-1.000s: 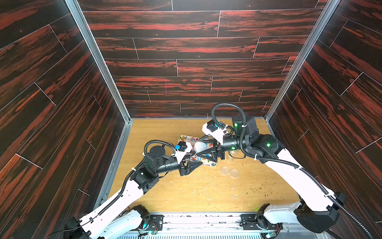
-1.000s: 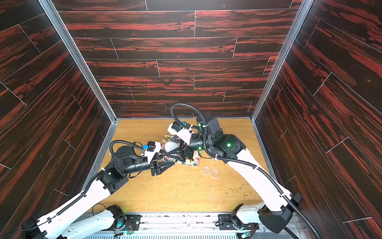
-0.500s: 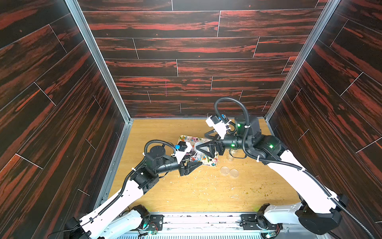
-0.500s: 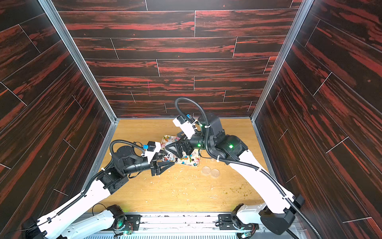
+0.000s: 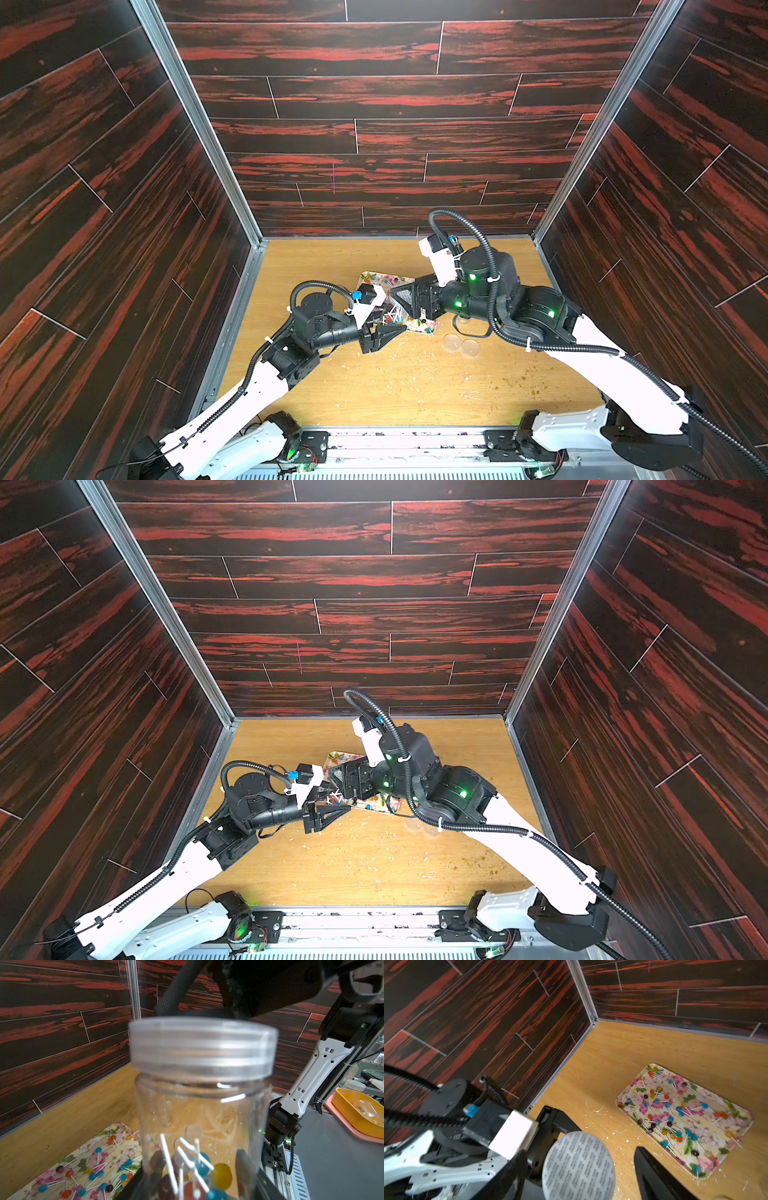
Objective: Pour the candies out of the jar
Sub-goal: Unscrew the lid from the jar.
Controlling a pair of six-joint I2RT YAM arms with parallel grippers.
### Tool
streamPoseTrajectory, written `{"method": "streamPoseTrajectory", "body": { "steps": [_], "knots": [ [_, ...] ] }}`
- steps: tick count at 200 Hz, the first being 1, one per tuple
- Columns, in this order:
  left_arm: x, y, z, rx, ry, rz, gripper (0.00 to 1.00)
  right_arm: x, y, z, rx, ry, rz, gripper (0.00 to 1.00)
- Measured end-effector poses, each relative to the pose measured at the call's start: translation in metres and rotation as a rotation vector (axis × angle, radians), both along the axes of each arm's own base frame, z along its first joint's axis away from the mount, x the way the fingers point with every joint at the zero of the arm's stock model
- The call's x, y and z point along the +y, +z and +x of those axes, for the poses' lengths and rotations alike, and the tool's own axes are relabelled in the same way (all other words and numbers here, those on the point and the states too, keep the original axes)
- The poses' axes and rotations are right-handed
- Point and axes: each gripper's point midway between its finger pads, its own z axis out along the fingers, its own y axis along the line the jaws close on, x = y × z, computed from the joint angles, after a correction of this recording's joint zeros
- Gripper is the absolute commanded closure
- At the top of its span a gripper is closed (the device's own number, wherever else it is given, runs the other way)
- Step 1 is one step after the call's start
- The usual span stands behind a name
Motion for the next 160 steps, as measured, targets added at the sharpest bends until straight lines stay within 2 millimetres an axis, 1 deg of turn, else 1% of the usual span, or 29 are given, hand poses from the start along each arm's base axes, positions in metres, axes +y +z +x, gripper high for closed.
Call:
{"method": "streamPoseTrajectory", "body": {
  "steps": [16, 37, 85, 125, 160],
  "knots": [
    [0.000, 0.000, 0.000, 0.000, 0.000, 0.000, 0.58, 0.002, -0.003, 0.002, 0.010, -0.021, -0.007, 0.24],
    [0.000, 0.000, 0.000, 0.000, 0.000, 0.000, 0.58, 0.003, -0.005, 0.003, 0.020, -0.036, -0.012, 0.26],
    [0.000, 0.000, 0.000, 0.000, 0.000, 0.000, 0.58, 0.003, -0.010, 0.001, 0.035, -0.039, -0.022, 0.28],
    [0.000, -0.001, 0.001, 0.003, 0.004, 0.003, 0.58, 0.008, -0.014, -0.001, 0.044, -0.025, -0.030, 0.37],
    [0.001, -0.002, 0.001, 0.006, 0.007, 0.005, 0.58, 0.010, -0.015, -0.002, 0.040, -0.014, -0.034, 0.48]
  ]
}}
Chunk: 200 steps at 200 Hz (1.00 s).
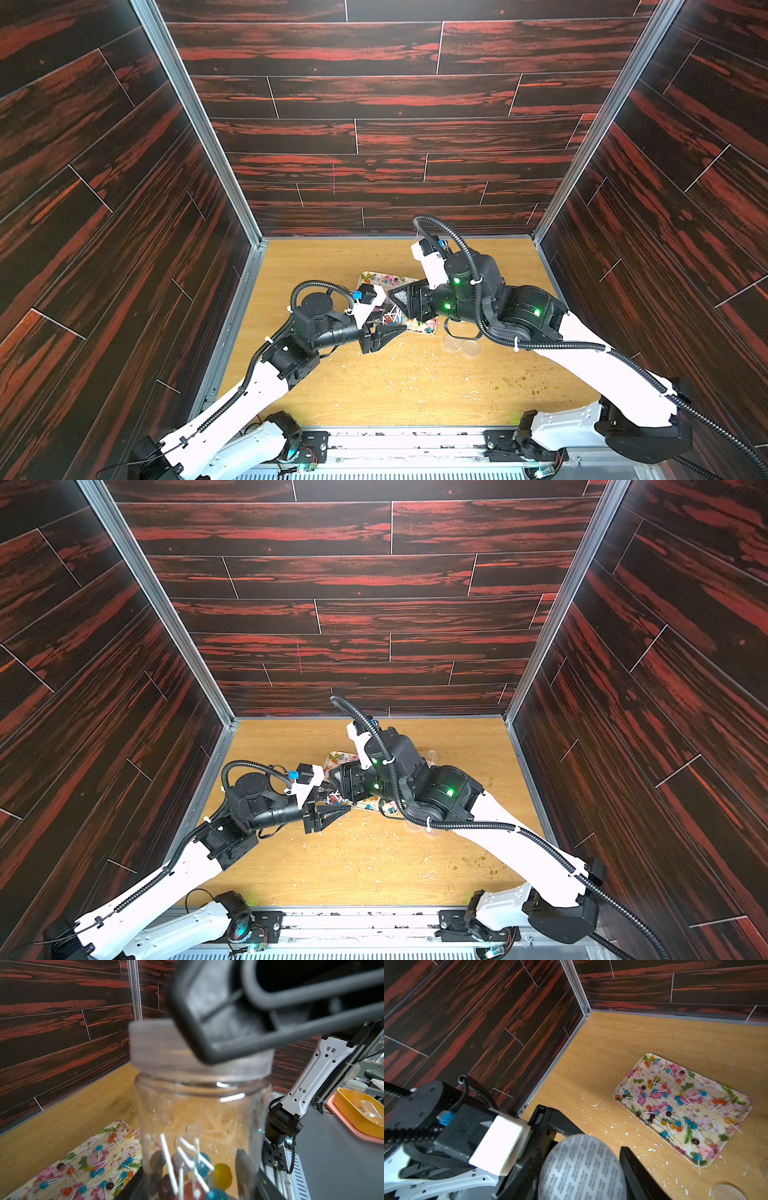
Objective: Pour the candies out of the jar
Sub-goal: Unscrew the lid from the jar.
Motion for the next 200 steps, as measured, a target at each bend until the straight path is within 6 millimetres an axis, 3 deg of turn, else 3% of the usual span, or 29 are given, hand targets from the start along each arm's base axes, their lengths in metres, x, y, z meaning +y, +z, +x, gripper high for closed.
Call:
{"method": "streamPoseTrajectory", "body": {
  "steps": [34, 97, 200],
  "knots": [
    [0.0008, -0.0031, 0.0003, 0.011, 0.003, 0.009, 0.58, 0.0028, -0.0028, 0.0011, -0.002, 0.004, 0.005, 0.55],
    [0.0019, -0.0037, 0.0027, 0.005, 0.015, 0.014, 0.58, 0.0066, -0.0026, 0.0022, -0.076, 0.060, -0.007, 0.56],
    [0.0027, -0.0032, 0.0049, -0.007, 0.027, 0.016, 0.58, 0.0062, -0.0002, 0.0012, -0.198, 0.358, 0.031, 0.56]
  ]
}}
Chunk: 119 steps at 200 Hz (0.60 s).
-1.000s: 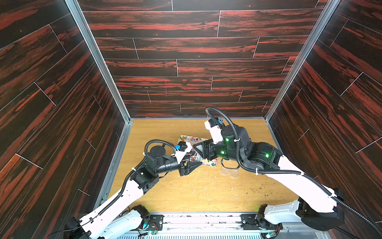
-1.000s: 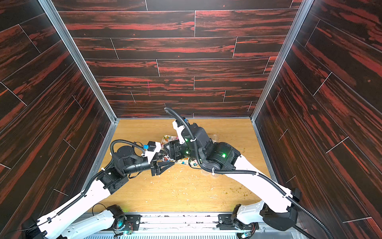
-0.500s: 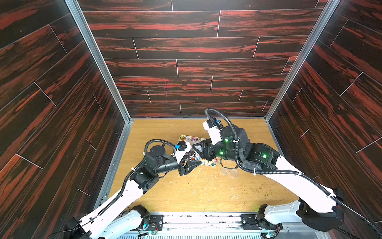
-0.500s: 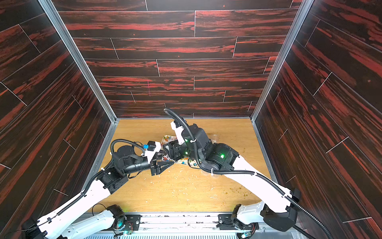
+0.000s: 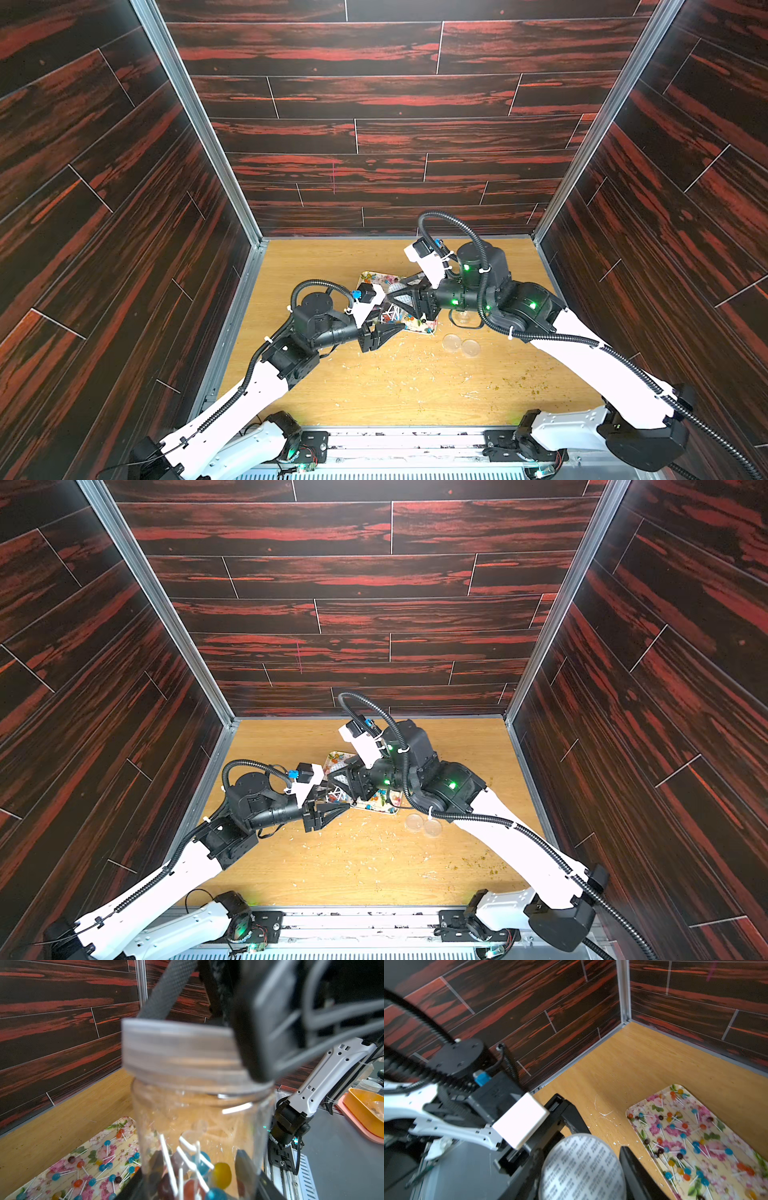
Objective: Pour the candies out of the jar
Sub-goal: Unscrew the lid from the jar.
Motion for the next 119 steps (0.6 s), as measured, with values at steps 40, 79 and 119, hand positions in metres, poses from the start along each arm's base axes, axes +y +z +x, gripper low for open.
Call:
{"method": "streamPoseTrajectory", "body": {
  "steps": [40, 79, 119],
  "knots": [
    [-0.002, 0.004, -0.003, -0.014, -0.020, -0.011, 0.58, -0.004, 0.005, -0.007, -0.038, 0.135, 0.027, 0.56],
    [-0.005, 0.007, -0.009, -0.025, -0.050, -0.021, 0.58, -0.008, 0.008, -0.015, -0.093, 0.253, 0.038, 0.55],
    [-0.006, 0.008, -0.012, -0.033, -0.066, -0.023, 0.58, -0.009, 0.010, -0.019, -0.130, 0.307, 0.038, 0.51]
  ]
}}
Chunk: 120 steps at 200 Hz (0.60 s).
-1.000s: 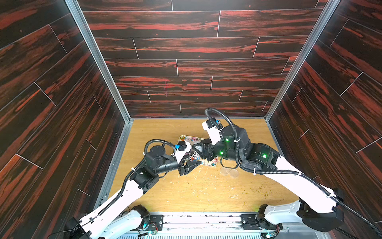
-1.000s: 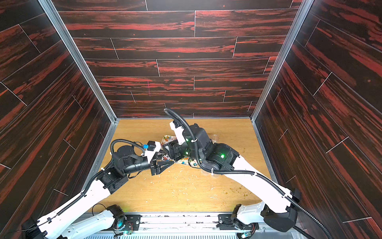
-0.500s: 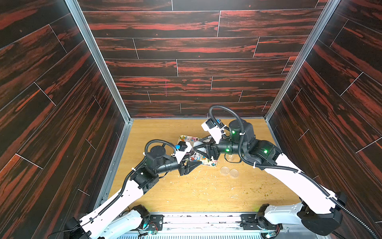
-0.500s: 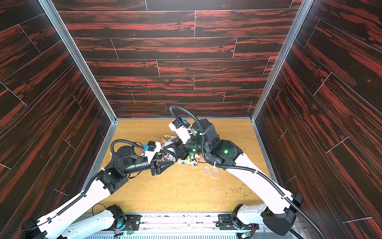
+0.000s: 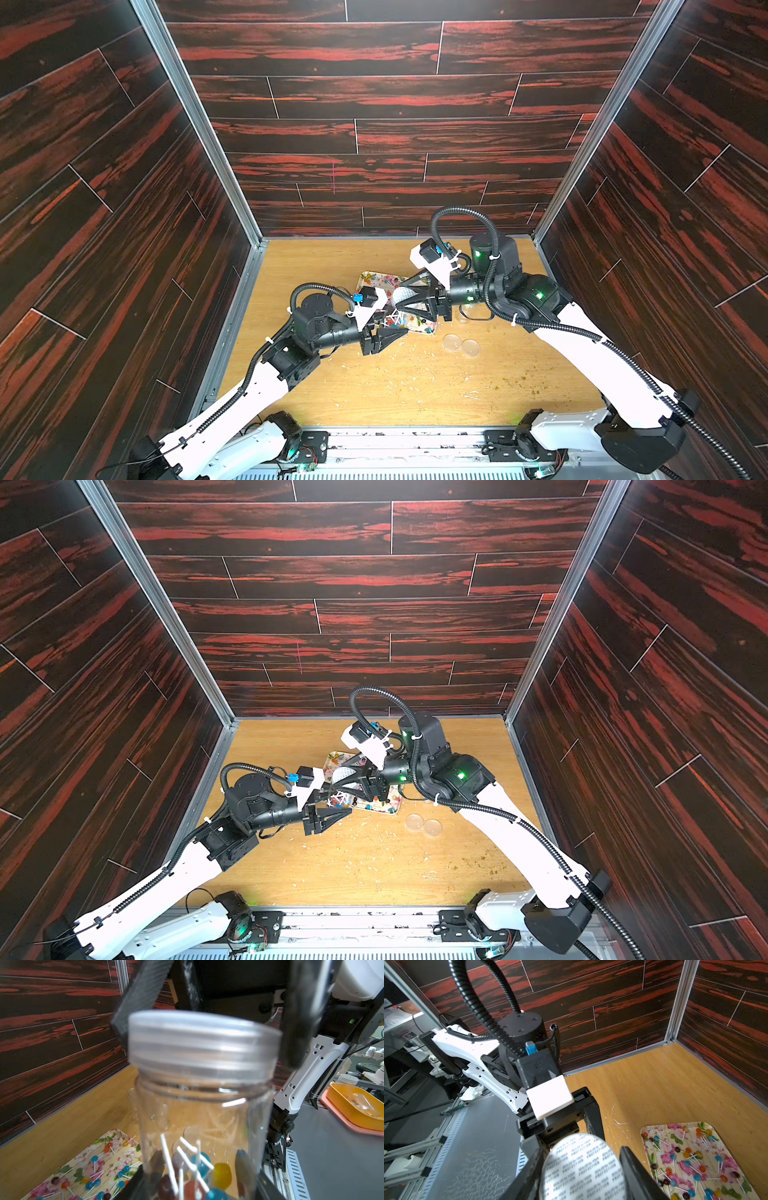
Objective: Pour the candies out of the jar
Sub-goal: Unscrew the lid from the jar.
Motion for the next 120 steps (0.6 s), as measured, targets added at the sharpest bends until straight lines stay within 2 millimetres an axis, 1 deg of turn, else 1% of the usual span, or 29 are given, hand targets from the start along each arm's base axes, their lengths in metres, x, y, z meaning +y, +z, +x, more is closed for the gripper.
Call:
{"method": "streamPoseTrajectory", "body": {
  "steps": [29, 50, 62, 75, 87, 99, 111, 116, 120],
  "knots": [
    [0.0000, 0.0000, 0.0000, 0.000, 0.000, 0.000, 0.58, 0.0001, 0.0005, 0.0000, -0.005, 0.003, 0.001, 0.47],
    [-0.0001, 0.0010, 0.0000, -0.003, 0.000, -0.003, 0.58, 0.0001, 0.0017, 0.0000, -0.002, 0.002, 0.003, 0.40],
    [-0.0001, 0.0016, -0.0002, -0.003, -0.001, -0.005, 0.58, 0.0002, 0.0020, 0.0004, -0.001, -0.001, 0.005, 0.31],
    [0.0007, 0.0001, 0.0011, 0.012, 0.007, -0.003, 0.58, -0.0001, 0.0025, 0.0007, -0.004, -0.001, 0.006, 0.26],
    [0.0018, -0.0012, 0.0025, 0.024, 0.015, -0.001, 0.58, -0.0002, 0.0034, 0.0012, -0.006, -0.005, 0.007, 0.18],
    [0.0023, -0.0017, 0.0036, 0.029, 0.021, -0.001, 0.58, -0.0004, 0.0035, 0.0014, 0.001, -0.009, 0.007, 0.14],
    [0.0026, -0.0018, 0.0043, 0.032, 0.026, -0.001, 0.58, -0.0006, 0.0034, 0.0019, 0.006, -0.015, 0.007, 0.07],
    [0.0027, -0.0019, 0.0044, 0.032, 0.027, -0.001, 0.58, -0.0006, 0.0036, 0.0022, 0.005, -0.016, 0.007, 0.02],
    [0.0027, -0.0018, 0.0045, 0.031, 0.027, -0.001, 0.58, -0.0006, 0.0034, 0.0028, 0.004, -0.019, 0.006, 0.01]
  ]
}}
